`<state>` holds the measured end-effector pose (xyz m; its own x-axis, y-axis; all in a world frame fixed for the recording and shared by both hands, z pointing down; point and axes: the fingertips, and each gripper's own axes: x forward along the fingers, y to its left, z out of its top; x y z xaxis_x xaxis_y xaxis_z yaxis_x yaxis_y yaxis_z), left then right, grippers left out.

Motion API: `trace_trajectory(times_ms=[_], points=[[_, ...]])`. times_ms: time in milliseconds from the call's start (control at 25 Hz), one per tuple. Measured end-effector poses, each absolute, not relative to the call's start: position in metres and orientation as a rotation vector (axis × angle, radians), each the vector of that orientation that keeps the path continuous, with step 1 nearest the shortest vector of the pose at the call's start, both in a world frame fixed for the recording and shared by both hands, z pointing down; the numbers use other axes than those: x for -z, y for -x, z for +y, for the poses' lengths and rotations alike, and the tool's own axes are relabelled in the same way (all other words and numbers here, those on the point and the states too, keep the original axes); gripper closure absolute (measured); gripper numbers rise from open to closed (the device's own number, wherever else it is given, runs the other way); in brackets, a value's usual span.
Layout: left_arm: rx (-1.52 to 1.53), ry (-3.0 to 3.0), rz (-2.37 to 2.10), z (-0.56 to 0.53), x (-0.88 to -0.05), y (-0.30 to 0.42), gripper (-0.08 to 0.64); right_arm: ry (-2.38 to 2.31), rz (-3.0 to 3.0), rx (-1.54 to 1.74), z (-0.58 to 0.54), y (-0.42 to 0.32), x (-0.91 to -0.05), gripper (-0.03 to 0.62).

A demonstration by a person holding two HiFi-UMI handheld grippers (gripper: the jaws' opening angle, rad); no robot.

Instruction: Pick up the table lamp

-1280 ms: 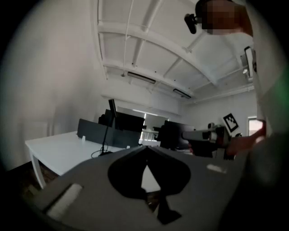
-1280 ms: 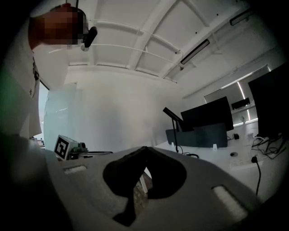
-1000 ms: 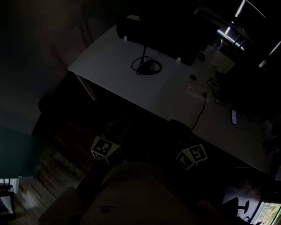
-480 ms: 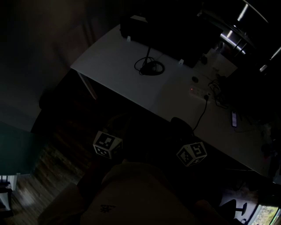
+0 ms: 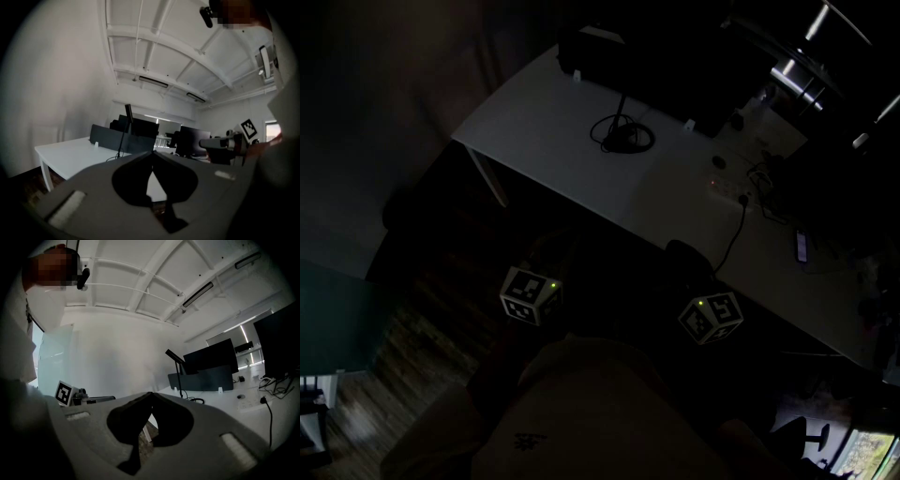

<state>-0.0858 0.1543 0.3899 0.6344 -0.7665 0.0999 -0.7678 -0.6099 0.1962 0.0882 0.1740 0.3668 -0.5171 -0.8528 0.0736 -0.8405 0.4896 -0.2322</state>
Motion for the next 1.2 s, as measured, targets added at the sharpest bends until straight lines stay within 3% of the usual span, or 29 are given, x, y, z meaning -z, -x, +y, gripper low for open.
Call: trace_trajectory(times_ms=[1200], points=[[0.002,-2.671,-1.225,0.183,-0.395,0.165,0.561,1.54,2.686,0.369,0.198,-0.017,-0.37,0.592]])
